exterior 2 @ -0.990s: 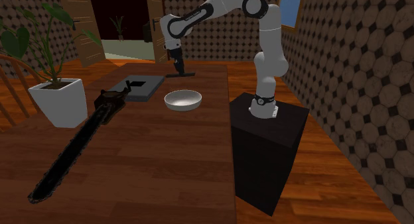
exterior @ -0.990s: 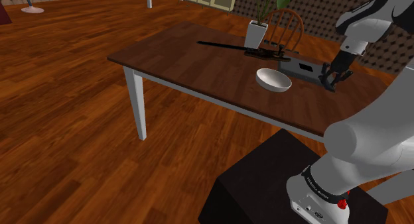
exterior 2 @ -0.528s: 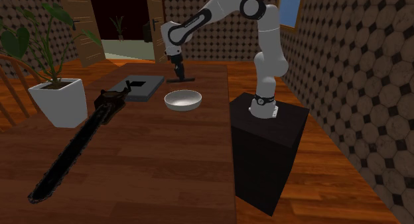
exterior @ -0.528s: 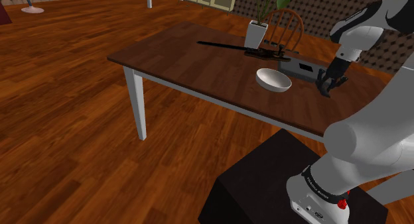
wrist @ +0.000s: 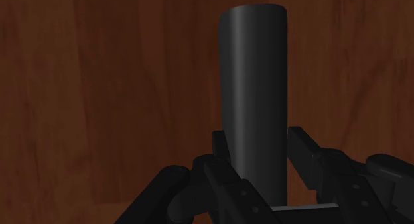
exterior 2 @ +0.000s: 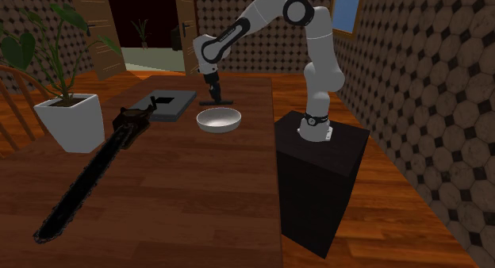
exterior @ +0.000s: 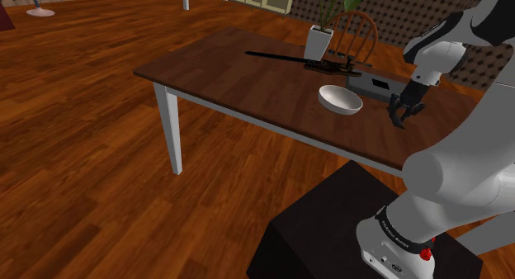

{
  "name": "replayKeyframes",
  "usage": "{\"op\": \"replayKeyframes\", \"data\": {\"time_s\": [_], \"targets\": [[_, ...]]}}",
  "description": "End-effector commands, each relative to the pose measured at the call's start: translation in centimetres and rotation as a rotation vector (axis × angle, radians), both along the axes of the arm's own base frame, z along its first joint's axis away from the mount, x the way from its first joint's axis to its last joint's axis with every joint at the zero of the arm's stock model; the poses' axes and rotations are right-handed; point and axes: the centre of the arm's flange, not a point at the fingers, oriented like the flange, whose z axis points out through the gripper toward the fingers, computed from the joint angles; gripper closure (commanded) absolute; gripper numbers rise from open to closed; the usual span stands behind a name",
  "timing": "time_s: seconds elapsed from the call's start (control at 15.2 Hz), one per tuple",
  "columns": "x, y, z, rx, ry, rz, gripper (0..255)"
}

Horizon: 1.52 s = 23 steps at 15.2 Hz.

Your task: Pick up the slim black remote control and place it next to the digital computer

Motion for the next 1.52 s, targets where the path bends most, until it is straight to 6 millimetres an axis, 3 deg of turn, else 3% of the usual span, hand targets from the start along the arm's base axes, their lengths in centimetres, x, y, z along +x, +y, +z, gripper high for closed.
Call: {"op": "replayKeyframes", "data": {"time_s": [0.0,0.33,0.4,0.73,0.99,1.45], "targets": [[0.0,0.0,-0.2,0.000,0.000,-0.001,255],[0.0,0.0,-0.2,0.000,0.000,-0.001,255],[0.0,0.0,-0.2,0.000,0.000,-0.001,0],[0.0,0.0,-0.2,0.000,0.000,-0.001,0],[0.4,-1.1,4.7,0.000,0.000,-0.001,0],[0.4,-1.1,4.7,0.000,0.000,-0.001,0]]}}
